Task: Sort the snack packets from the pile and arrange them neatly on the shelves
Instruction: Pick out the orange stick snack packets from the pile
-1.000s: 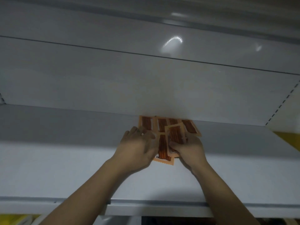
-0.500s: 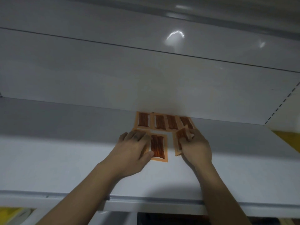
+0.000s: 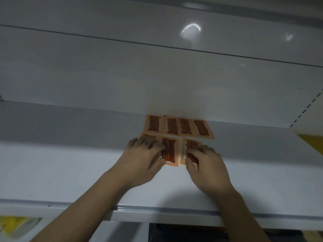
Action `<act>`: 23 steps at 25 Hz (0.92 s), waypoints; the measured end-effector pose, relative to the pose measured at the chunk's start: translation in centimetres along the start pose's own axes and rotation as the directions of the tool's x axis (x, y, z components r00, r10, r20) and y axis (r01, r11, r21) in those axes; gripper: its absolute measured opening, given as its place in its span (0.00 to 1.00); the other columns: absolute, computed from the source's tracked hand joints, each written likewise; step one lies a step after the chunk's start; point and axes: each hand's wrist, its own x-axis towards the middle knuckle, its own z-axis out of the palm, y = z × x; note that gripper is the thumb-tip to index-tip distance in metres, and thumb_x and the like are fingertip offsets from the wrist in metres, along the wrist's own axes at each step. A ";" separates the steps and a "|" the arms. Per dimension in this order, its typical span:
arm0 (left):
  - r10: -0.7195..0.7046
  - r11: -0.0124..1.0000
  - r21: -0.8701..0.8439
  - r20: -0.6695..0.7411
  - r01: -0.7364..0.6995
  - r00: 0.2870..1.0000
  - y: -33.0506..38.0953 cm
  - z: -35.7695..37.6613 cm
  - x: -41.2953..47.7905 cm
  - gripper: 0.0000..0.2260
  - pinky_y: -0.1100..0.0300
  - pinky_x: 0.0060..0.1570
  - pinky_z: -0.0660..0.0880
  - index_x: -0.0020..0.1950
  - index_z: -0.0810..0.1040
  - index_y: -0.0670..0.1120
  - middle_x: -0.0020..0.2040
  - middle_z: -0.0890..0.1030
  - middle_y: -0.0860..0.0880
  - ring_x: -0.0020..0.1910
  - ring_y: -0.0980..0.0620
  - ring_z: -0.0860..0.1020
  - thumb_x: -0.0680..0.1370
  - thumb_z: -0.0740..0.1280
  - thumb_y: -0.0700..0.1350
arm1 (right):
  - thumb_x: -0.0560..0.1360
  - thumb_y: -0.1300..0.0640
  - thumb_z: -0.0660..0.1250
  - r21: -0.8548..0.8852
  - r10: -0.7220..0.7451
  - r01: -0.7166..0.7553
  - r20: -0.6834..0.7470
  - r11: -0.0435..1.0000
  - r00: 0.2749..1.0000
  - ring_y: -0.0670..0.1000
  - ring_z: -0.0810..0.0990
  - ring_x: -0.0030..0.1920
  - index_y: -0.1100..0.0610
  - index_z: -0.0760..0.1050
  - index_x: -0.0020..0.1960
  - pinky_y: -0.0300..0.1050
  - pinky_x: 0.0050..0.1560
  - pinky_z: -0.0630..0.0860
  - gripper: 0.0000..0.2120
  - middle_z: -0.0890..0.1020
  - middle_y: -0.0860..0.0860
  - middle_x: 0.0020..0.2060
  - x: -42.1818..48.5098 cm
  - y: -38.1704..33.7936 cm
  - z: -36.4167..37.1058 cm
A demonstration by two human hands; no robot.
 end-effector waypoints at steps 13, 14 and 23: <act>0.072 0.997 0.023 -0.003 -0.072 0.997 0.1 0.1 0.0 0.21 0.51 0.62 0.69 0.68 0.70 0.58 0.68 0.73 0.54 0.67 0.50 0.69 0.79 0.54 0.63 | 0.75 0.34 0.50 0.117 -0.061 0.045 0.136 0.992 0.989 0.45 0.68 0.65 0.41 0.69 0.68 0.44 0.67 0.65 0.25 0.70 0.39 0.65 -0.3 -0.7 0.2; 0.073 0.997 0.029 0.000 -0.073 0.997 0.2 0.2 -0.1 0.20 0.50 0.62 0.69 0.68 0.71 0.59 0.67 0.73 0.55 0.67 0.50 0.69 0.79 0.54 0.63 | 0.74 0.34 0.49 0.109 -0.073 0.058 0.134 0.992 0.988 0.45 0.67 0.66 0.40 0.68 0.69 0.45 0.68 0.65 0.26 0.70 0.39 0.66 -0.3 -0.6 0.3; 0.060 0.998 -0.005 -0.023 -0.061 0.998 0.2 0.5 0.0 0.19 0.53 0.59 0.72 0.66 0.71 0.58 0.65 0.74 0.56 0.63 0.52 0.72 0.79 0.56 0.63 | 0.73 0.32 0.39 0.063 -0.097 0.088 0.172 0.994 0.980 0.48 0.62 0.72 0.43 0.64 0.72 0.50 0.74 0.58 0.34 0.66 0.43 0.70 -0.1 -0.6 0.6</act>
